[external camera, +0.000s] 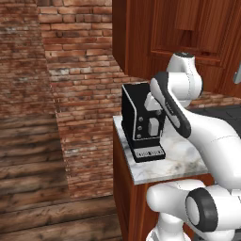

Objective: Close all open cabinet doors.

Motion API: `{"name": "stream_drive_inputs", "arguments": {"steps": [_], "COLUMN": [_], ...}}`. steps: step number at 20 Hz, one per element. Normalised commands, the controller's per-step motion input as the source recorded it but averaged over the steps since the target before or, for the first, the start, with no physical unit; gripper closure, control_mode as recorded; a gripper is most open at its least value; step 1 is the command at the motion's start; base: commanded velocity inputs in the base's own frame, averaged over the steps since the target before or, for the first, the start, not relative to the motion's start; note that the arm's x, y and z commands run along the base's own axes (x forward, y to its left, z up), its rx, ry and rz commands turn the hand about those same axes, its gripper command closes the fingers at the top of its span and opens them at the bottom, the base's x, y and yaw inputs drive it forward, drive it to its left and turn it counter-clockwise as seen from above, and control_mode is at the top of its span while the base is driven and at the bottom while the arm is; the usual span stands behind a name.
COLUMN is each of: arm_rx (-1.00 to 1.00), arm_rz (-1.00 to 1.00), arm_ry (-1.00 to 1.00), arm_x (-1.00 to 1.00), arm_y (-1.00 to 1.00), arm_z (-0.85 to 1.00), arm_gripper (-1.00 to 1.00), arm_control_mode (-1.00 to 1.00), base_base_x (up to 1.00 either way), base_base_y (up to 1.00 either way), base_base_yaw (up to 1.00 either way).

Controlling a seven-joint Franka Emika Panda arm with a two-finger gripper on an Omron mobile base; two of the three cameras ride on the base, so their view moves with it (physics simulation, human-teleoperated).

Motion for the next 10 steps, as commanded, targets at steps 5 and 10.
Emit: {"name": "stream_drive_inputs", "arguments": {"steps": [5,10], "arm_rx": [0.00,0.00], "arm_rz": [0.00,0.00], "arm_ry": [0.03,-0.14], "arm_x": [-0.22,-0.99], "arm_y": [0.00,-0.01], "arm_z": [-0.02,0.00], "arm_gripper": [-1.00,-1.00], "arm_control_mode": [-1.00,-1.00], "base_base_x": [0.00,0.00], "base_base_y": [0.00,0.00], "base_base_yaw": [0.00,0.00]}}
